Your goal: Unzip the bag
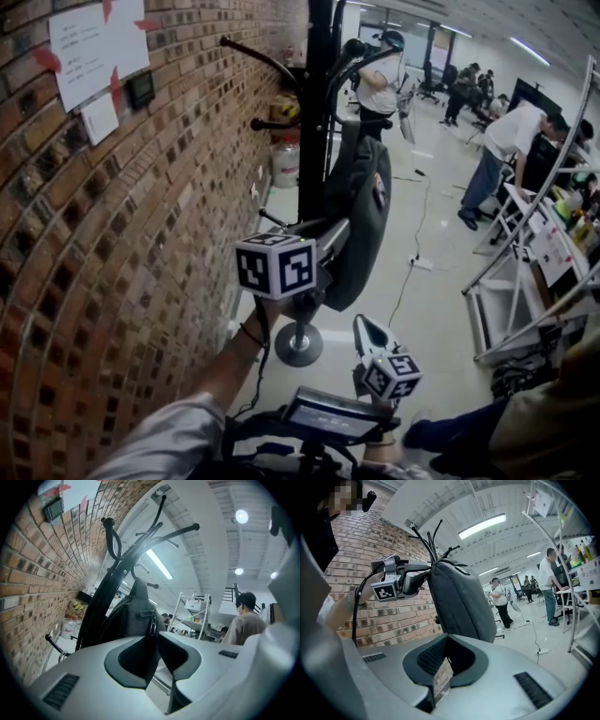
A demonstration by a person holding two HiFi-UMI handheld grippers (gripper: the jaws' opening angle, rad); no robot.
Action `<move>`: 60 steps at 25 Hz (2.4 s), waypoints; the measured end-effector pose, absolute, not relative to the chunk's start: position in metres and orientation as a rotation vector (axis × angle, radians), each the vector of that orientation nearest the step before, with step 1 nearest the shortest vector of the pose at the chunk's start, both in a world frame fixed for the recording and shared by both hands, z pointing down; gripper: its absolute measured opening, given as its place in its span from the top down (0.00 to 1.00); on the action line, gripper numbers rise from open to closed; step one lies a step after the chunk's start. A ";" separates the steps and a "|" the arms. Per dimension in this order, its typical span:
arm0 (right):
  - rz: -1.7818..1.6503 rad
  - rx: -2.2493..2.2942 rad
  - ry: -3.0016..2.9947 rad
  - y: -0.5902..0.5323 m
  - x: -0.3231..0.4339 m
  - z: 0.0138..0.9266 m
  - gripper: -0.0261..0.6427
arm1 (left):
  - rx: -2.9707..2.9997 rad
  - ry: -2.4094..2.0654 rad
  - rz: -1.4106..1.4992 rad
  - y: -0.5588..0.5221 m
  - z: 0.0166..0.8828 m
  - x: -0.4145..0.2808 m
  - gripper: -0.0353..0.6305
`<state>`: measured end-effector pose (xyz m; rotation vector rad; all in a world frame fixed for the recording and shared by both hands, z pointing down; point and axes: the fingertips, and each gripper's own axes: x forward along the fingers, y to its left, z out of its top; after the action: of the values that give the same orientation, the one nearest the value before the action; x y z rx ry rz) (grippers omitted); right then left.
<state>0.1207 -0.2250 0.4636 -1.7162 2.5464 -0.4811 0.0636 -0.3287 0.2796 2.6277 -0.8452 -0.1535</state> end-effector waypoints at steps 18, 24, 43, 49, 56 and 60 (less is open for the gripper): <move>-0.508 -1.736 2.546 -0.228 0.130 0.473 0.97 | 2.606 -0.740 -0.364 -0.322 0.265 0.068 0.89; -0.513 -1.728 2.564 -0.228 0.130 0.475 0.97 | 2.529 -0.708 -0.431 -0.323 0.264 0.063 0.92; -0.533 -1.725 2.592 -0.226 0.123 0.481 0.97 | 2.548 -0.726 -0.421 -0.321 0.276 0.055 0.94; -0.527 -1.724 2.598 -0.227 0.125 0.481 0.97 | 2.538 -0.733 -0.435 -0.317 0.279 0.055 0.94; -0.543 -1.707 2.605 -0.228 0.123 0.484 0.97 | 2.528 -0.758 -0.437 -0.314 0.285 0.051 0.94; -0.551 -1.690 2.619 -0.227 0.120 0.486 0.97 | 2.491 -0.792 -0.410 -0.310 0.291 0.048 0.94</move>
<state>0.1202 -0.2273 0.4858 -1.6898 2.6188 -0.5508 0.0476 -0.3102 0.2913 2.4913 -0.7921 -0.4101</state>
